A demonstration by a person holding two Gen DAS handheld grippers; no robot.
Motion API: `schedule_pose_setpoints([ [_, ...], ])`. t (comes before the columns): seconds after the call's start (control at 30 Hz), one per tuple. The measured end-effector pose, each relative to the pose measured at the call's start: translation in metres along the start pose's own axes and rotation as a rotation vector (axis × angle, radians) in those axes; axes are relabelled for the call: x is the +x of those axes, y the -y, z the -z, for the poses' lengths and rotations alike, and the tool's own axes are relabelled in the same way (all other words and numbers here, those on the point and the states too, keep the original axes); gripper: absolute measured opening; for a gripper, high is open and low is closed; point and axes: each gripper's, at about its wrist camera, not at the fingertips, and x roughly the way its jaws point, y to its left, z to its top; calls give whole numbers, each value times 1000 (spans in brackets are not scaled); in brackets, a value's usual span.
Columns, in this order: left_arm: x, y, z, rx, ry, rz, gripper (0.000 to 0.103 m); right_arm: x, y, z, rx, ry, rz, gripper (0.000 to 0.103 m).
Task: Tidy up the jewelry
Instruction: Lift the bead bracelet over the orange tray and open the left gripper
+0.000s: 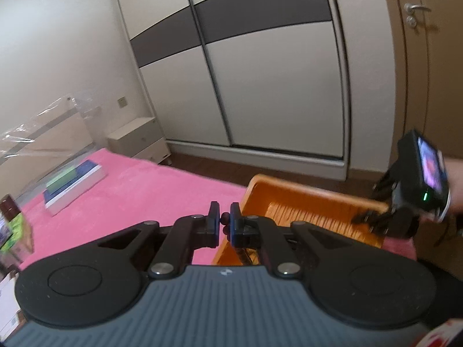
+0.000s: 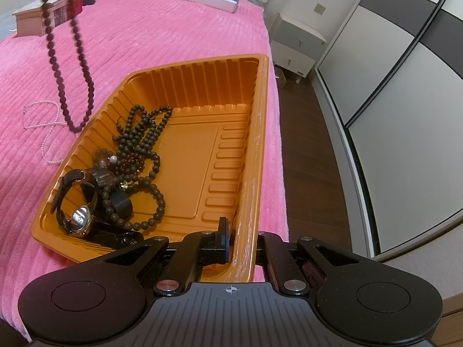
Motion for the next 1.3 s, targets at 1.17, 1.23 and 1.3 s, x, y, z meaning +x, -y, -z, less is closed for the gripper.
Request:
schedule_pose_setpoints([
  [1.17, 115, 34, 6, -79, -165, 161, 6, 4, 3, 0, 1, -10, -5, 4],
  [1.23, 119, 35, 7, -89, -175, 162, 6, 4, 3, 0, 1, -11, -5, 4],
  [1.3, 122, 34, 11, -101, -188, 167, 6, 4, 3, 0, 0, -10, -4, 4],
])
